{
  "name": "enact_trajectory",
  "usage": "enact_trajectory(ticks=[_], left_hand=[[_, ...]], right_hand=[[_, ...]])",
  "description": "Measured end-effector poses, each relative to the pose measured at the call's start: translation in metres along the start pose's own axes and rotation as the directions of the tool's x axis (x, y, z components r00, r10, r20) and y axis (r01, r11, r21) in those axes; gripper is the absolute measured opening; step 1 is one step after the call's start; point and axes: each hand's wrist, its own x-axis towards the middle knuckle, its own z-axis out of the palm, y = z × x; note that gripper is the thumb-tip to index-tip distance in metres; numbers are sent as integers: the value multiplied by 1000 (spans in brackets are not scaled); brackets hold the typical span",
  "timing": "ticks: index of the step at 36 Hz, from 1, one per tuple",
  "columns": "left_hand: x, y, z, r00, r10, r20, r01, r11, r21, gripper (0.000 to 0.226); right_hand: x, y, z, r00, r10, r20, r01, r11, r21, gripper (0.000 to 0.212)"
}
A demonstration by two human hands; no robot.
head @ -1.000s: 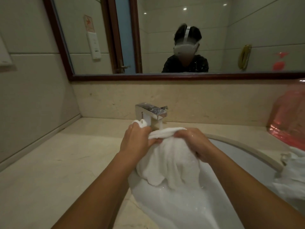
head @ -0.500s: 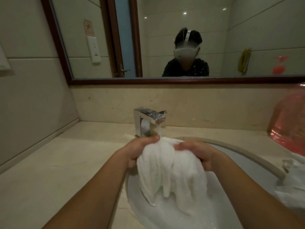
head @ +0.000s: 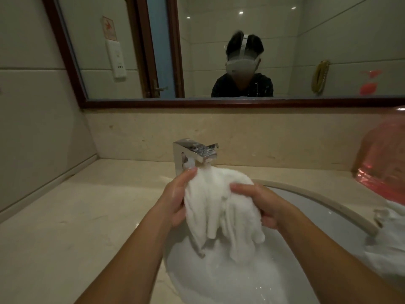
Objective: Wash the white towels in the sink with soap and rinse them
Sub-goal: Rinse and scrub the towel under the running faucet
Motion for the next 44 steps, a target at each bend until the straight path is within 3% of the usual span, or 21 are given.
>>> enact_trajectory(ticks=[4,8,12,16,19,20,22,26,32,39,44], left_hand=[[-6,-6,7,987,77,-140,-63,993,103,48],[-11,-18,18,893,217,-395,-90,945,314,47],[-17,-24,33,869,272,-414,-150,941,303,52],[-10,-29,38,875,256,-412,-181,960,213,87],[0,-40,32,867,211,-452,-154,975,160,119],[0,-42,31,864,210,-458,-156,976,153,120],[-7,-41,37,851,253,-461,-195,966,171,106],[-5,-41,45,819,341,-461,-216,928,303,64],[2,-46,43,792,380,-479,-217,907,361,59],[3,-41,35,793,341,-506,-175,921,348,56],[4,-39,34,802,327,-499,-161,924,346,57]], right_hand=[[6,3,13,993,8,-121,13,985,171,39],[10,3,27,983,-14,-184,66,957,282,35],[7,0,42,973,-17,-229,91,944,318,36],[9,6,45,951,-39,-307,109,971,215,18],[11,8,54,947,-57,-317,112,981,159,19],[12,8,58,941,-101,-323,140,985,100,24],[15,10,66,932,-153,-329,191,978,86,34],[20,16,75,857,-310,-412,318,947,-51,31],[24,23,77,797,-340,-500,334,937,-104,39],[28,24,80,768,-364,-527,286,931,-226,22],[17,20,81,778,-284,-561,199,957,-209,42]])
